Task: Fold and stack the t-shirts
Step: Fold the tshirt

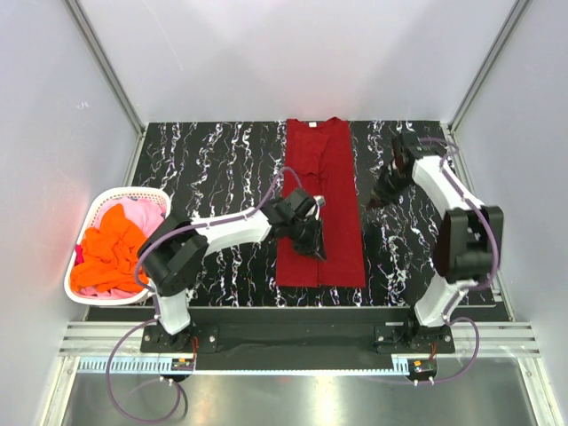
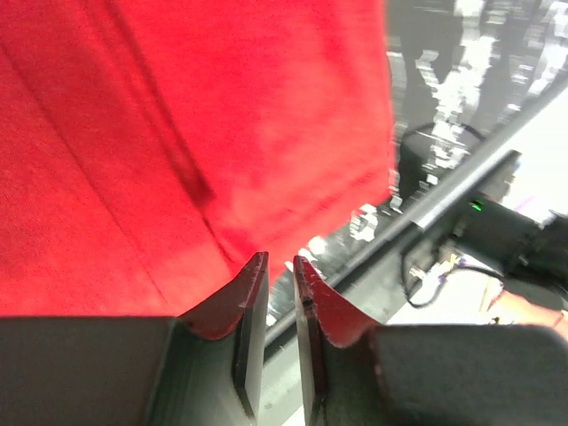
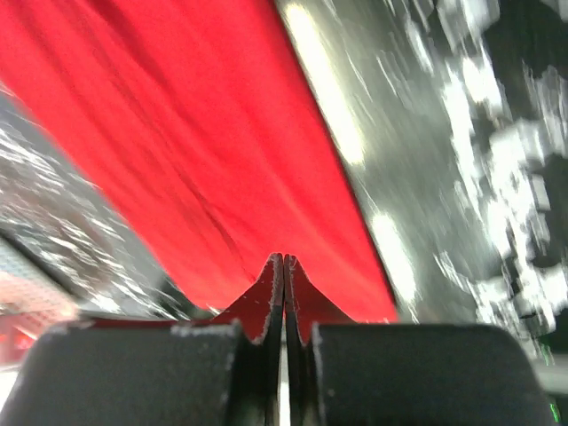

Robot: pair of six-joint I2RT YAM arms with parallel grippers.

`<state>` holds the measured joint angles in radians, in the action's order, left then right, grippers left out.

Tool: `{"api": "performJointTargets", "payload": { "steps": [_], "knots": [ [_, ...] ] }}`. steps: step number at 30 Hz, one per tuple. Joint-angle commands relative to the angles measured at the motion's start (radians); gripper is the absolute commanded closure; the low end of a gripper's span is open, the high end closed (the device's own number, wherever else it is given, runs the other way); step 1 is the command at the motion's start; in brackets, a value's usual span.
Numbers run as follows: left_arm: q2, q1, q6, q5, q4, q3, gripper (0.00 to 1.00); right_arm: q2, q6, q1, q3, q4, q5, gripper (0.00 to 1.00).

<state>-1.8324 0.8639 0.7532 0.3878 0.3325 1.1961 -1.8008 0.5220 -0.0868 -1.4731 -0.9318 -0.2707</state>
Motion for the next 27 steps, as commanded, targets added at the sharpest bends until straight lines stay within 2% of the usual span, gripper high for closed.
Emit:
{"api": "performJointTargets", "payload": {
  "steps": [1, 4, 10, 21, 27],
  "knots": [
    [0.097, 0.001, -0.035, 0.028, -0.012, 0.027, 0.77, 0.156, 0.035, -0.037, 0.219, -0.025, 0.085, 1.0],
    [0.136, -0.002, -0.04, 0.029, -0.01, -0.003, 0.78, 0.288, 0.1, -0.086, 0.428, -0.006, 0.105, 1.0],
    [0.218, -0.02, -0.078, 0.025, -0.016, -0.076, 0.76, 0.38, 0.211, -0.169, 0.661, 0.089, 0.119, 1.0],
    [0.351, -0.15, -0.086, 0.002, -0.024, -0.266, 0.75, 0.367, 0.245, -0.199, 0.732, 0.211, 0.096, 1.0],
    [0.372, -0.198, -0.101, -0.01, -0.023, -0.319, 0.74, 0.357, 0.254, -0.214, 0.721, 0.189, 0.129, 1.0]
  ]
}}
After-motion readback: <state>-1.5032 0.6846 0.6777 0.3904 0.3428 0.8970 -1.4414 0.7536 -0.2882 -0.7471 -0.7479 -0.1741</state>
